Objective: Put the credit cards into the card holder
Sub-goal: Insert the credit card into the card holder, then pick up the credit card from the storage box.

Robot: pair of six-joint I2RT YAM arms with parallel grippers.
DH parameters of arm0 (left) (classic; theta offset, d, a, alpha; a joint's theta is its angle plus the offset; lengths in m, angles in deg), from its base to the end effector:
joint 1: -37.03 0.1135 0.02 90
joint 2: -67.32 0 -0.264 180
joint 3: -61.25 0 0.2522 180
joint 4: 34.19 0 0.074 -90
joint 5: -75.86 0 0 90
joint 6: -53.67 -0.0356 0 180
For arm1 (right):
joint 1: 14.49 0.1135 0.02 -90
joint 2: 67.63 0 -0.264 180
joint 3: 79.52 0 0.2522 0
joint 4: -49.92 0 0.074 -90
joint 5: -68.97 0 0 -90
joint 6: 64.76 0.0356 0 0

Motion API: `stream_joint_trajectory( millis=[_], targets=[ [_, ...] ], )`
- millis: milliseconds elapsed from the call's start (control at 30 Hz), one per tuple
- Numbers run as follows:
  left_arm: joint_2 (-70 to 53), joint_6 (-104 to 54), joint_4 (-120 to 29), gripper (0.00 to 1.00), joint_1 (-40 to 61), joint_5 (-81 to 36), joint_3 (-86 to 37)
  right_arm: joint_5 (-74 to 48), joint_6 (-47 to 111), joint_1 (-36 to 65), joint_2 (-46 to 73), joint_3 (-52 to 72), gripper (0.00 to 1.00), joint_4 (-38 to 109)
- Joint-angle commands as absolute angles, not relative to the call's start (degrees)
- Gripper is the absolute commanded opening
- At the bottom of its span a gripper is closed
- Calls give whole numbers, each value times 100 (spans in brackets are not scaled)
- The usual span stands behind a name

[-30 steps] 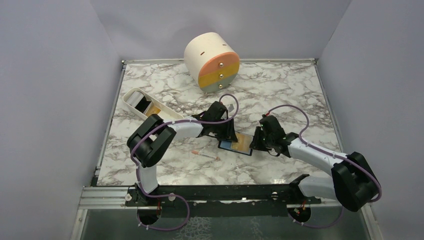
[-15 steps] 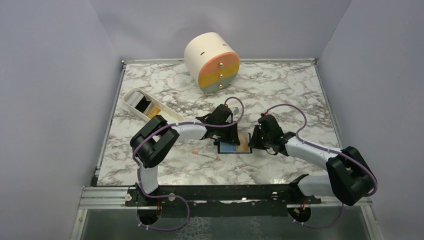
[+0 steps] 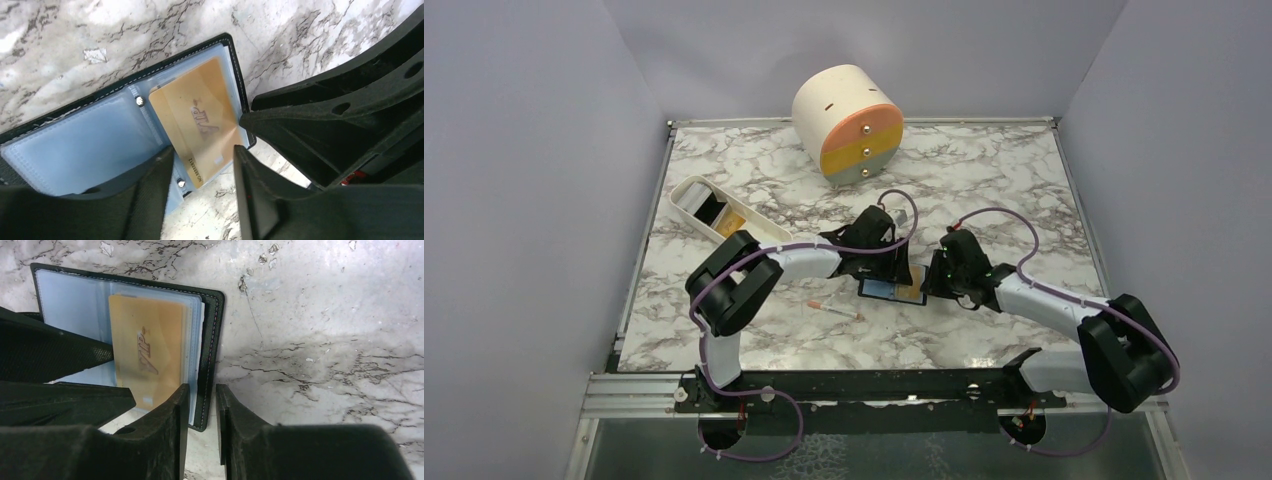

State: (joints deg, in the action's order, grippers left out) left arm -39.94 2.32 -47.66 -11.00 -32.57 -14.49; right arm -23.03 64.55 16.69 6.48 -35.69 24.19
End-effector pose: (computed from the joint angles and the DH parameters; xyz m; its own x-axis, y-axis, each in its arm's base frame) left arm 0.2521 -0.2971 0.1576 -0.9032 0.1181 -0.4127 0.3724 0.6940 -0.6163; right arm 0.1947 0.1163 0.1494 -0.8661 0.2159 -0.4509 0.0620 0.9413 0.3318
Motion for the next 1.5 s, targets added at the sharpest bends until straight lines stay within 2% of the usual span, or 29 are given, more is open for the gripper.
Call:
stream_joint_trajectory(
  millis=[0, 333, 500, 633, 867, 1067, 1167, 1467],
  targets=[
    [-3775, -83, -4968, 53, -1155, -2848, -1743, -2597, 6379, 1688, 444, -3491, 28, 2171],
    [-3283, -1085, -6589, 56, -925, -1488, -2672, -2552, 6246, 1689, -96, -3402, 39, 1994],
    [-2901, -1907, -7274, 56, -655, -661, -3035, -2323, 6114, 1692, -311, -3314, 40, 2018],
    [-2595, -2444, -7707, 56, -59, -510, -3210, -2180, 6042, 1686, -420, -3315, 40, 2106],
    [-1946, -3513, -7757, 55, 1121, -44, -2719, -2101, 5996, 1688, -439, -3414, 40, 2209],
    [-1955, -3945, -7797, 56, 2256, -499, -2702, -2031, 5905, 1689, -254, -3350, 40, 2263],
    [-1865, -5174, -7360, 60, 2382, -566, -2266, -2025, 5836, 1689, -250, -3324, 40, 2270],
    [-2149, -5439, -6427, 61, 3338, -271, -1917, -2069, 5677, 1689, -82, -3188, 40, 2309]
  ],
)
